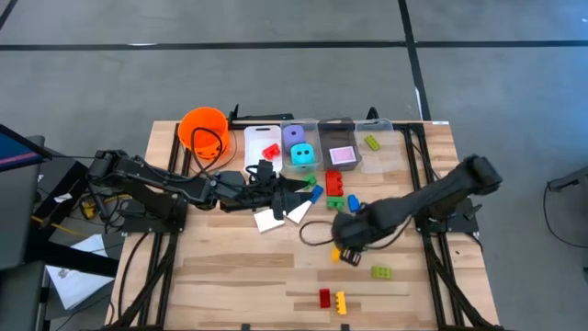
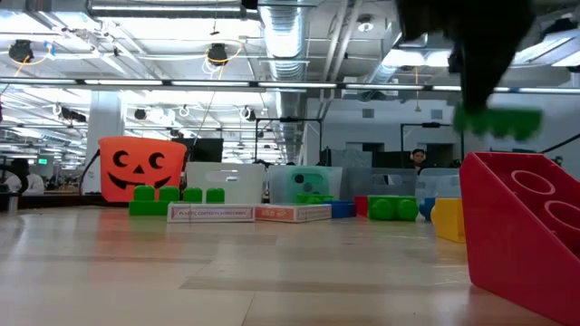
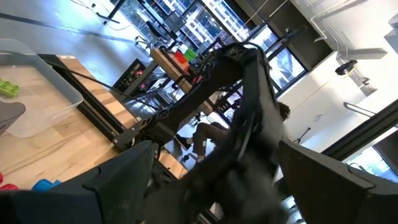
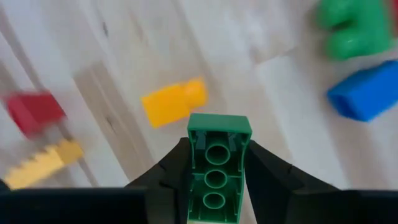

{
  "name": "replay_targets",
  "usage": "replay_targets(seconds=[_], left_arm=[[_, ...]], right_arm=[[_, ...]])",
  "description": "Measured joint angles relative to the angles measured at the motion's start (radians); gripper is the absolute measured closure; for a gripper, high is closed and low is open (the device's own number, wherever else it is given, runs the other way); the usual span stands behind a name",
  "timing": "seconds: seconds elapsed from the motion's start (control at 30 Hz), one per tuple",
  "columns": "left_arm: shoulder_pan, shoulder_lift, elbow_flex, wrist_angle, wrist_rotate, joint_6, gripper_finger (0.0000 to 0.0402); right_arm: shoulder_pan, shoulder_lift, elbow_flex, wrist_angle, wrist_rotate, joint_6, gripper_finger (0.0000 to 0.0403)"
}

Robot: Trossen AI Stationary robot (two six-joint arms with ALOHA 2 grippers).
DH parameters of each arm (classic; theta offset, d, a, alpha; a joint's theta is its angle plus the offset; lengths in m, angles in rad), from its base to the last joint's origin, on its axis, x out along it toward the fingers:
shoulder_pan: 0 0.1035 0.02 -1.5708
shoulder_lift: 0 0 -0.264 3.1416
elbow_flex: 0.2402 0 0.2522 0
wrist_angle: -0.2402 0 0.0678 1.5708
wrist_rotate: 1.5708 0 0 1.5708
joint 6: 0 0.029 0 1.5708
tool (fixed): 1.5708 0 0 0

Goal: Pick & Place Toys
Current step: Put the dark green game piece into the right transparent bin

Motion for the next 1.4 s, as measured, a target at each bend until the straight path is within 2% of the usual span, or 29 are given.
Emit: replay_targets(seconds=[0.33,0.67,0.87,1.13,1.4], left_arm=[[0.003,0.0,0.0,0.0,-0.011,0.0,0.0064],[0.003,0.0,0.0,0.001,-0.015,0.0,0.0064],[0.003,0.0,0.0,0.001,-0.017,0.0,0.0064],[0.003,0.0,0.0,0.001,-0.017,-0.007,0.0064],[0.003,0.0,0.0,0.001,-0.016,-0.007,0.0064]], right_arm=[[0.0,-0.352,0.0,-0.095,0.317,0.2,0.0289],[-0.006,-0.615,0.0,-0.139,0.629,0.204,0.0289],[-0.092,-0.699,0.0,-0.245,0.793,0.193,0.0289],[-0.336,-0.725,0.0,-0.25,0.802,-0.017,0.0289],[-0.549,-0.687,0.0,-0.114,0.682,-0.268,0.0289]])
